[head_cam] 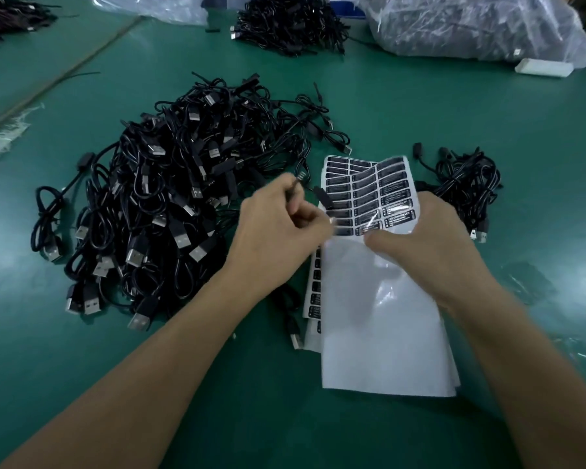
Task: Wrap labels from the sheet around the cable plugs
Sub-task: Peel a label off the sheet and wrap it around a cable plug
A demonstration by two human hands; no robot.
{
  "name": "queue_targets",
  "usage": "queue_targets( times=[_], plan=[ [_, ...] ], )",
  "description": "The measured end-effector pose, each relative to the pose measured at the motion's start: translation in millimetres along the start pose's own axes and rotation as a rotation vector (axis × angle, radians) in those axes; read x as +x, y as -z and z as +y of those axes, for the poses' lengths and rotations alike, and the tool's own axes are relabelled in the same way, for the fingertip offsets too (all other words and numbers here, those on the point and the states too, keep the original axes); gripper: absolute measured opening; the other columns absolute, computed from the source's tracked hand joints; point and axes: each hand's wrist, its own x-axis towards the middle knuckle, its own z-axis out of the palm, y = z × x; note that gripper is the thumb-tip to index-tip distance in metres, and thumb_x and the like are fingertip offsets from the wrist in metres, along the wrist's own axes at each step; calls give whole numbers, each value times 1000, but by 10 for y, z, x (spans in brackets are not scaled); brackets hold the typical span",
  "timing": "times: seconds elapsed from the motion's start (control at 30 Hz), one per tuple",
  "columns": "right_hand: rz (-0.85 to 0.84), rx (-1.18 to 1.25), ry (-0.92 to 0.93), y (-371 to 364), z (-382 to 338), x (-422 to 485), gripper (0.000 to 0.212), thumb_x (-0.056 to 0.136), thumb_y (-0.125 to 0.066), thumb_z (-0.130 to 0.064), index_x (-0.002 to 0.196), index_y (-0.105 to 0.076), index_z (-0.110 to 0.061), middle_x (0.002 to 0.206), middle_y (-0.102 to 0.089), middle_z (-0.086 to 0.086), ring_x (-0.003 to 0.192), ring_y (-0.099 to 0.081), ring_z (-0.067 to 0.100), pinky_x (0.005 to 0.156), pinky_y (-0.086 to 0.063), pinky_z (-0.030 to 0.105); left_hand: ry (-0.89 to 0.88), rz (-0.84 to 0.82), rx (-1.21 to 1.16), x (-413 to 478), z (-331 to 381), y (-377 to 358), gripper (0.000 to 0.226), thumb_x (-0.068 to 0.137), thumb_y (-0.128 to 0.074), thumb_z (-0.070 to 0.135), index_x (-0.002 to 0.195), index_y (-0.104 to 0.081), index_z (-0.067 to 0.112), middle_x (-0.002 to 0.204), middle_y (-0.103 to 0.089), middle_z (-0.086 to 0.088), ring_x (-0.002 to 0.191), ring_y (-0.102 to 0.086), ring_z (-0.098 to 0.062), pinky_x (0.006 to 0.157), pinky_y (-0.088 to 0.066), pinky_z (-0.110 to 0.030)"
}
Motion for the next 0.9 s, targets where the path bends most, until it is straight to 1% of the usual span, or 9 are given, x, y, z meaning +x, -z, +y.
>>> queue_targets(
  times=[0.07,0.17,0.27,0.37,0.47,0.53,0.6,0.77,0.9],
  plan=[
    [36,-142,-5,-1,-10,-24,32,76,-77,-27,95,-53,-21,84,-64,-1,66,-59,2,55,-51,23,59,97,-132,38,11,36,41,72,-69,15,68,-30,25,66,-56,-14,64,-52,-22,65,-49,-32],
    [45,-364,-32,-43,-17,-48,71,72,-81,-44,125,-40,-19,113,-60,5,101,-60,26,86,-53,46,84,133,-204,37,55,55,42,72,-69,14,68,-29,26,79,-54,-37,71,-52,-23,68,-48,-36],
    [165,-548,104,-75,-41,-91,99,71,-82,-48,148,-29,-16,131,-42,10,122,-41,30,98,-40,44,106,113,-166,24,62,34,43,70,-69,14,66,-29,26,79,-55,-37,71,-53,-22,65,-47,-34],
    [306,-573,333,-112,-77,-133,67,71,-84,-39,126,-55,-14,114,-37,5,104,-33,21,88,-33,33,120,109,-93,31,24,22,44,70,-71,17,66,-28,26,81,-60,-33,63,-49,-18,56,-43,-29],
    [422,-641,412,-150,-79,-144,49,65,-88,-32,103,-62,-15,110,-46,10,99,-40,29,84,-35,37,110,92,-85,28,-11,10,48,71,-74,15,68,-27,24,69,-68,-16,47,-40,-3,48,-36,-18],
    [394,-599,455,-166,-80,-136,34,73,-82,-35,93,-64,-15,101,-50,8,97,-44,28,83,-36,37,107,86,-87,27,-18,7,47,72,-73,13,69,-27,23,61,-69,-1,49,-47,-2,52,-39,-21],
    [290,-521,476,-200,-89,-134,28,82,-70,-44,85,-66,-16,90,-52,2,92,-47,23,85,-37,35,119,91,-85,29,-20,5,45,69,-72,17,70,-27,22,64,-71,-3,57,-58,-14,58,-42,-27],
    [219,-490,472,-331,-110,-152,19,82,-77,-34,82,-68,-17,82,-54,-2,86,-51,22,74,-31,27,101,25,-91,20,-7,-11,44,70,-69,13,71,-26,20,69,-75,-5,65,-70,-12,55,-38,-22],
    [228,-525,449,-340,-133,-154,15,84,-75,-29,88,-74,-14,82,-55,-1,89,-53,24,74,-30,26,108,35,-63,21,2,-19,51,70,-76,16,69,-25,21,68,-72,-13,51,-45,-13,51,-34,-28]
  ],
)
